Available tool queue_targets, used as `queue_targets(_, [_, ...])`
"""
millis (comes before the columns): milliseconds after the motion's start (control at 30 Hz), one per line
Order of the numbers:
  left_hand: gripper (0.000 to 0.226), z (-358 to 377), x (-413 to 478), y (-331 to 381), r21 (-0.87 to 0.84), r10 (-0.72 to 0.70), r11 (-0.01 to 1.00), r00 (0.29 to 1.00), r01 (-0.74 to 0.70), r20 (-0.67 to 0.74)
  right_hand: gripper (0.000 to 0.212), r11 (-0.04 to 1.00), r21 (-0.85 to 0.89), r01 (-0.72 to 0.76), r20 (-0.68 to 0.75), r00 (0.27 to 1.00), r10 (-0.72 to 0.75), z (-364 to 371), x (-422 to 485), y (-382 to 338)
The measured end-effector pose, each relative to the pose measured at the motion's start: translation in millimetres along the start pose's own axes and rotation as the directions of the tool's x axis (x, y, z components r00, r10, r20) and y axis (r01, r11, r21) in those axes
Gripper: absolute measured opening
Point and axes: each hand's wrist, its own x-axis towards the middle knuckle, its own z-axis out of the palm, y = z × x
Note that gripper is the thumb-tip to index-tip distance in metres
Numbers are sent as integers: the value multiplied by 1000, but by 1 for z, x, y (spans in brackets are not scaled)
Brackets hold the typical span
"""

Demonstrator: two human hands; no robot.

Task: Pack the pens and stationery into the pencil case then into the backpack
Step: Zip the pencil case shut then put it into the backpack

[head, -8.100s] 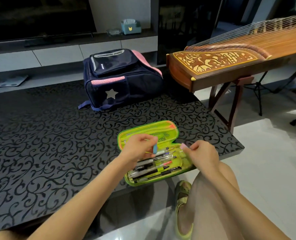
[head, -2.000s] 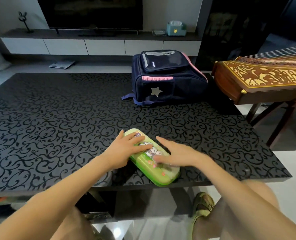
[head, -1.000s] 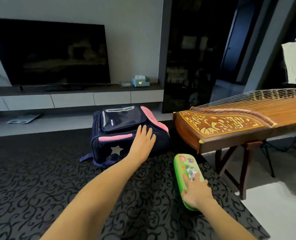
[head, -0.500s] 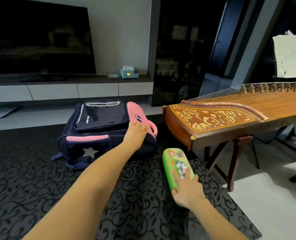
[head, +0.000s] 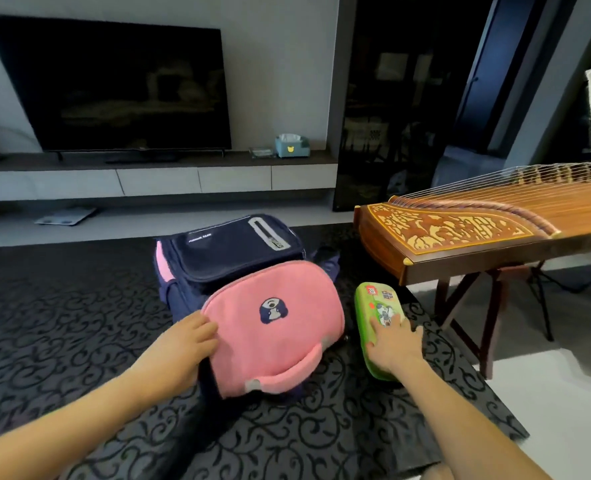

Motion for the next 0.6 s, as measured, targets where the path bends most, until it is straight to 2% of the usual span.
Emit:
queue_targets(33, [19, -4, -24, -3, -39, -64, 997, 997, 63, -33, 52, 999, 37, 32, -120, 992, -27, -4, -11, -11])
queue_targets(67, [21, -4, -39, -5, -98, -149, 985, 986, 142, -75, 41, 986, 153, 71, -237, 971, -33, -6, -18, -20])
queue_targets(133, [28, -7, -60, -6, -211, -363, 920, 921, 330, -142, 22, 892, 417, 174, -329, 944, -31, -10, -43, -47])
queue_targets(167, [33, -9, -65, -4, -239, -471, 871, 867, 429, -163, 23, 842, 497, 211, -320, 946, -48, -9, -53, -60])
queue_targets(233, [48, -12, -67, 4, -289, -662, 735, 741, 613, -113, 32, 760, 622, 188, -222, 973, -58, 2, -75, -79])
queue_targets(300, [69, -12, -68, 13, -408, -773, 571, 633, 713, 24, 34, 618, 785, 42, -49, 999, -5, 21, -97, -93])
queue_targets(367, [76, -8, -68, 20, -435, -796, 524, 602, 732, 56, 28, 353, 924, -146, 140, 989, 44, 41, -115, -101])
queue_targets(433, [80, -6, -69, 25, -411, -813, 523, 582, 747, 23, 25, 80, 948, -308, 304, 951, 59, 54, -127, -107])
queue_targets(467, [83, -4, -68, 26, -408, -829, 504, 559, 761, 19, 25, -26, 933, -359, 360, 932, 54, 57, -129, -109])
queue_targets(533, [87, -2, -68, 27, -419, -872, 429, 488, 800, 39, 26, -152, 913, -380, 394, 915, 84, 60, -131, -113])
queue_targets(600, [85, 0, -69, 28, -436, -903, 350, 423, 829, 80, 29, -188, 904, -383, 413, 897, 158, 62, -128, -115])
